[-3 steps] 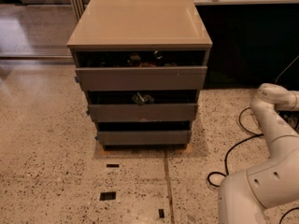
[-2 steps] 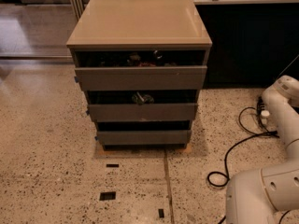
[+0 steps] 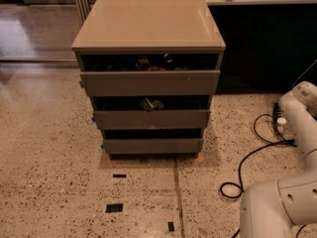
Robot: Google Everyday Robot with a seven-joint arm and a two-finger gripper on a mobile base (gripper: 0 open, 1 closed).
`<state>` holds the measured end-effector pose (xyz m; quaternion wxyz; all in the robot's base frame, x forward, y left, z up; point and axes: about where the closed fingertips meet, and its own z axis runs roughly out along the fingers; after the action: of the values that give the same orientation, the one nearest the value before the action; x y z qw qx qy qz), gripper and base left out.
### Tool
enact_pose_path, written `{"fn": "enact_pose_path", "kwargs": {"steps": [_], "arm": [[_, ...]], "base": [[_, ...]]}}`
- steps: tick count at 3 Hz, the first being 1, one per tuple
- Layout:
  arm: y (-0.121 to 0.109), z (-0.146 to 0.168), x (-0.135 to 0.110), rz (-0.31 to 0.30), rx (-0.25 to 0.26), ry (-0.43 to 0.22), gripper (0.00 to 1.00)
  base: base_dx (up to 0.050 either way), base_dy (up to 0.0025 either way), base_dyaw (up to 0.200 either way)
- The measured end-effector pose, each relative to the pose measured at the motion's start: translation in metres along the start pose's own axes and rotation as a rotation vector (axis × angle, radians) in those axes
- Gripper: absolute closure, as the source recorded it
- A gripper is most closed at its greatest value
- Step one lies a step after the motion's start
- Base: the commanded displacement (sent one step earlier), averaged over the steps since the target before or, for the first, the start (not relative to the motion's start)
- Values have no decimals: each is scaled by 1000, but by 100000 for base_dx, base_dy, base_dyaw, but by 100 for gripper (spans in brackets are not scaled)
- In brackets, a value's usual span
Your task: Place redbull can into top drawer
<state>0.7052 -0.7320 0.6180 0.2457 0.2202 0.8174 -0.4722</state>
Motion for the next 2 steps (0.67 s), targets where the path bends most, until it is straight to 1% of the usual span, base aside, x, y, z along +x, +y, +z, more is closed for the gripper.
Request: {"fn": "enact_pose_path", "kwargs": {"steps": [1,2], "arm": [[-2,1,6,-21,-67,42,0],[-10,0,14,-18,-172,98,0]], "base": [[0,0,0],[0,0,0]]}}
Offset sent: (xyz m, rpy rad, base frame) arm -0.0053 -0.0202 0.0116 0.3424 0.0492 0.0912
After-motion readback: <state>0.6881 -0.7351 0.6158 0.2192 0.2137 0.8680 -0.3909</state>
